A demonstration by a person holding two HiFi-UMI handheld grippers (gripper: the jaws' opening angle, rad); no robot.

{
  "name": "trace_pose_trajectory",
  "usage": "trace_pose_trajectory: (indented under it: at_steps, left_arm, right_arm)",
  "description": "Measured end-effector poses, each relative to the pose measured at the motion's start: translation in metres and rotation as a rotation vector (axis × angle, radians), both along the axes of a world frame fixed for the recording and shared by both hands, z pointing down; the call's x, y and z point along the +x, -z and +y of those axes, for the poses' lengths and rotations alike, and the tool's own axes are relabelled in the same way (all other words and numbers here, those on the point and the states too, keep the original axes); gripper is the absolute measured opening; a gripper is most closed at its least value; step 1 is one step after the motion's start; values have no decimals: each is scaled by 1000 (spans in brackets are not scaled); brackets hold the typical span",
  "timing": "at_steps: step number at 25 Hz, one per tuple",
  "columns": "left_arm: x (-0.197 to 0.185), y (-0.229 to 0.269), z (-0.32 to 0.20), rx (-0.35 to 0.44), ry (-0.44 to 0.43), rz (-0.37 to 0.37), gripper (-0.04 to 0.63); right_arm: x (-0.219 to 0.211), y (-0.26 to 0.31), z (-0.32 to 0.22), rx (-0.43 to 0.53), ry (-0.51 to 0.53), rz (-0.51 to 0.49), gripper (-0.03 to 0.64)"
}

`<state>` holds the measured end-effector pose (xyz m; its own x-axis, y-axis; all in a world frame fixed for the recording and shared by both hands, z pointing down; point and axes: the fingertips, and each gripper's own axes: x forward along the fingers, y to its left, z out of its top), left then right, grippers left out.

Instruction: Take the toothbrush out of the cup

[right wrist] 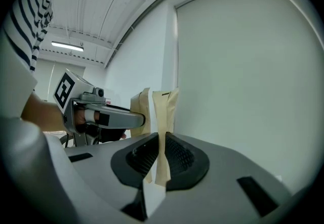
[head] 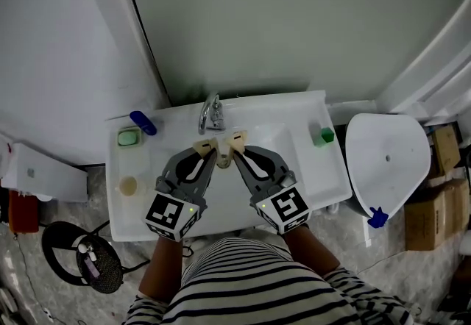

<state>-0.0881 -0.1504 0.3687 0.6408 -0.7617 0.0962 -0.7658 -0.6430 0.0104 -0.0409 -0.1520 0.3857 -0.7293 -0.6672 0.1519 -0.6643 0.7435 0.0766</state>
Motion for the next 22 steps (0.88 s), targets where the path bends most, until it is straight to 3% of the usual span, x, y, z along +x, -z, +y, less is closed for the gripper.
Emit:
trace_pose_trajectory:
  at_steps: [5,22]
  left_arm:
    - [23,4,0,8,1,-7,35]
    - [35,3,1,23,8,5,35]
  right_arm:
    - [23,5,0,12,1,1,37]
    - [40,7,1,43,-5,11,35]
